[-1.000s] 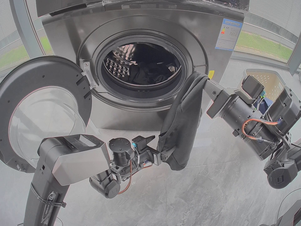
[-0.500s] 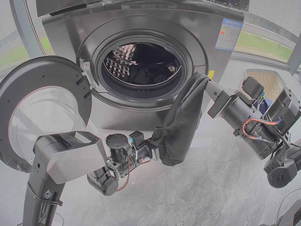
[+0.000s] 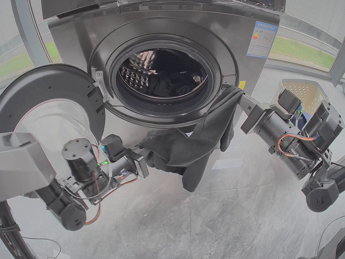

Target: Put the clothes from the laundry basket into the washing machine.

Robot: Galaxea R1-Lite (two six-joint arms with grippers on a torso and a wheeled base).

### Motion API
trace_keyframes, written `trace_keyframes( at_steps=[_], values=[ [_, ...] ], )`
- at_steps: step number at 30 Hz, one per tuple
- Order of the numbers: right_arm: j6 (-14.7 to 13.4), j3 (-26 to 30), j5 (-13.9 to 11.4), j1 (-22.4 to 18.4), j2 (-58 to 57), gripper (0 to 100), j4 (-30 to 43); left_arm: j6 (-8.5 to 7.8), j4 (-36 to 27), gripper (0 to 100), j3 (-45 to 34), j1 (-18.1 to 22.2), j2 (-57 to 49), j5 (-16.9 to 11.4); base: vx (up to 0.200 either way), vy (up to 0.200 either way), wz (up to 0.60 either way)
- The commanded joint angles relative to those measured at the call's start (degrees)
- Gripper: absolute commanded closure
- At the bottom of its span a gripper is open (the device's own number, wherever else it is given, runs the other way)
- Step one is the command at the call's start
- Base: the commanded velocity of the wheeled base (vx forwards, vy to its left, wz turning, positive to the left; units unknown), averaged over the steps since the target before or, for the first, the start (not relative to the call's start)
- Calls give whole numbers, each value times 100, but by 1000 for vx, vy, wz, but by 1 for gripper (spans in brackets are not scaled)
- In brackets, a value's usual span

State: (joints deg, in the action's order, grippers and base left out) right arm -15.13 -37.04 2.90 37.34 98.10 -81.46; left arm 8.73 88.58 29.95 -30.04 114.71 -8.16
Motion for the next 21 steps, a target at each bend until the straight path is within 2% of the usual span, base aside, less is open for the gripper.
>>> trace_keyframes(
  at_steps=[1,7,11,15,21],
  values=[
    [10,126,-26,-122,-28,100,-2,32,2,100,-807,253,-1680,-19,0,0,0],
    [28,276,-18,-148,-36,100,-2,50,2,100,-640,464,-1874,-55,0,0,0],
    [89,372,-44,-315,-10,100,-10,50,10,100,-394,613,-1900,16,0,0,0],
    [151,355,-62,-464,-1,100,-10,59,10,100,-332,648,-1997,16,0,0,0],
    [159,329,-44,-473,-19,100,-10,68,2,100,-104,745,-2234,16,0,0,0]
  ],
)
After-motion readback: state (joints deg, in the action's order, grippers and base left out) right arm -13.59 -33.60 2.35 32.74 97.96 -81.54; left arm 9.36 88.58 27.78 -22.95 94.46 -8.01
